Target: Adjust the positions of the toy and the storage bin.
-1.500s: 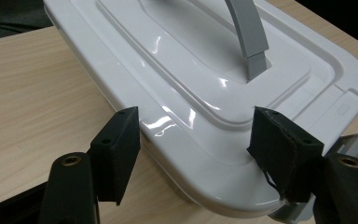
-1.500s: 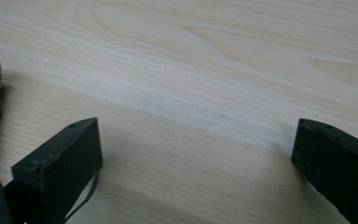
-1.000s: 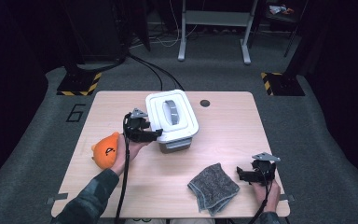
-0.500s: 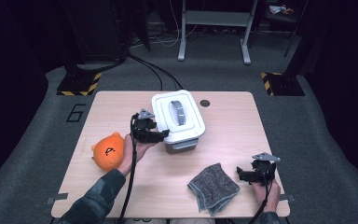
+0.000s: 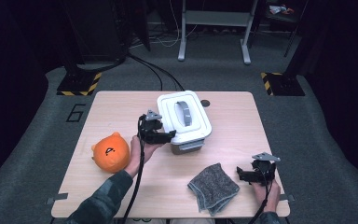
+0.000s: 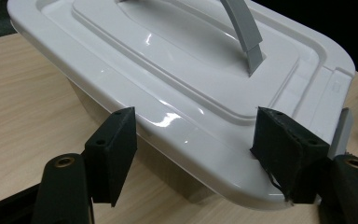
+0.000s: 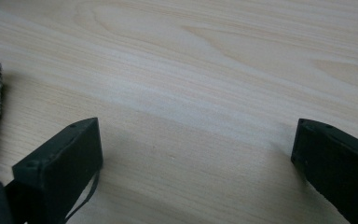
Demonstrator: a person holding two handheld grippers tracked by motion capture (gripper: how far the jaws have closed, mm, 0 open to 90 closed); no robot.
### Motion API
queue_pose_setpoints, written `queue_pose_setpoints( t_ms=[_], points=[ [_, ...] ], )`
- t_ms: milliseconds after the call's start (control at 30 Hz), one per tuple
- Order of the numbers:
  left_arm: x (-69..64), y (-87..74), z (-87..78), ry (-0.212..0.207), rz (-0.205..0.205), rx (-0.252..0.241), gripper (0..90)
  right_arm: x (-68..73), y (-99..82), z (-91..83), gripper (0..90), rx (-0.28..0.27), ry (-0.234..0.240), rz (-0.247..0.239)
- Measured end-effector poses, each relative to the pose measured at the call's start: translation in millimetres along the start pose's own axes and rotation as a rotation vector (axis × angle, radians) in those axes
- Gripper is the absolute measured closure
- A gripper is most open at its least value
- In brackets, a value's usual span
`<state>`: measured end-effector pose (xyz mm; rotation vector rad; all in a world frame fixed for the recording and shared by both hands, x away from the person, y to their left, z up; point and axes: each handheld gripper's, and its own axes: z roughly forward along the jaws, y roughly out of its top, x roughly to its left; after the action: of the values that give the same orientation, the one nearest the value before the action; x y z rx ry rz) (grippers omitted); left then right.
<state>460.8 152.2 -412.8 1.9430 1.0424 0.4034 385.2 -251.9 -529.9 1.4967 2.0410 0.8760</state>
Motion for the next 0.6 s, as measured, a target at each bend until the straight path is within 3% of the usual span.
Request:
queue_pose_setpoints(
  t_ms=[300, 500, 600],
  points=[
    [4.5, -2.7, -18.3, 0.047, 0.049, 0.007, 17.4, 0.0, 0.0, 0.0, 1.0, 0.000, 0.000, 0.000],
    [6.5, -17.8, -37.8, 0.073, 0.059, 0.007, 12.4, 0.0, 0.0, -0.1, 1.2, 0.000, 0.001, -0.001],
    [3.4, -28.0, -42.7, 0.084, 0.084, 0.022, 8.9, 0.0, 0.0, 0.0, 1.3, 0.000, 0.001, -0.004]
  ],
)
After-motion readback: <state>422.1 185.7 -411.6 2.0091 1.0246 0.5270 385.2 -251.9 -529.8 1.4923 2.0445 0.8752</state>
